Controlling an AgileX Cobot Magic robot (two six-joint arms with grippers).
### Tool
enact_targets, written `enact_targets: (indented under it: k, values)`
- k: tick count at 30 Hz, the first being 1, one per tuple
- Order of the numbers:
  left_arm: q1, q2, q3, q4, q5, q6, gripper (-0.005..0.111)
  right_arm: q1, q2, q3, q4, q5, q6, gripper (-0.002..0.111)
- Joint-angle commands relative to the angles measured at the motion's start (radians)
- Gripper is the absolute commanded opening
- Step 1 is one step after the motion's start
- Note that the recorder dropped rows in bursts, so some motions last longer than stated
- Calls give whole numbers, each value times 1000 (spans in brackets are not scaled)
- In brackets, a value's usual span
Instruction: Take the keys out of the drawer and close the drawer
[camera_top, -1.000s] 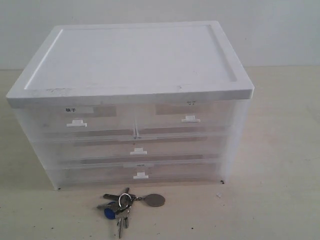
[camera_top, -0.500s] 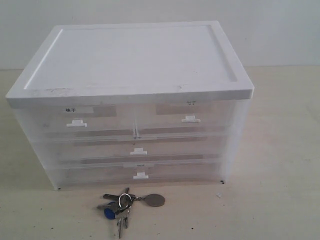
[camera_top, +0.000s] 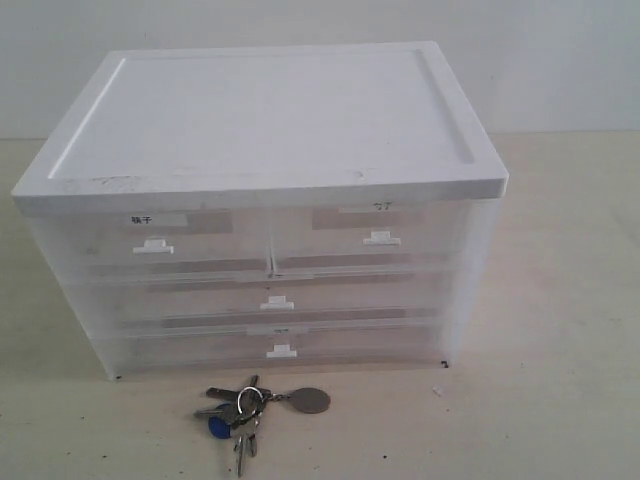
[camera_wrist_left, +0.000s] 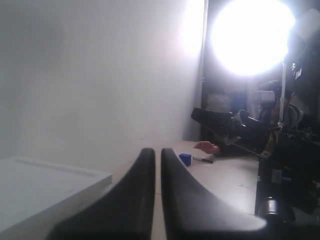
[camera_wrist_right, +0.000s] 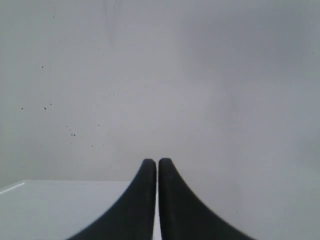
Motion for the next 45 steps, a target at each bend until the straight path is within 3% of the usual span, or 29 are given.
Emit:
enact_targets:
  k: [1,8,12,13,15,21,30,33,45]
  values:
    - [-9,-2,3,-5,-5,-8,4,0,-6,0,0,-3,0,0]
    - [-9,-2,3,-5,-5,-8,4,0,-6,0,14,-3,15,0]
    - [-9,-2,3,-5,-5,-8,4,0,-6,22,418,-62,14,0]
    - [-9,-2,3,-5,-5,-8,4,0,-6,47,610,-73,1,0]
    - [-9,-2,3,-5,-5,-8,4,0,-6,95,853,-75,-149,0]
    - [-9,-2,3,-5,-5,-8,4,-2,-6,218,1098,-67,-838,0]
    - [-9,-2,3,-5,-3,-8,4,-2,-6,218,1212,482,-1505,0]
    - [-9,-2,3,-5,-3,-8,4,-2,-6,218,1212,604,-1535,0]
    - [-9,-2,3,-5,-3,-8,4,-2,-6,218,1210,608,-1393,0]
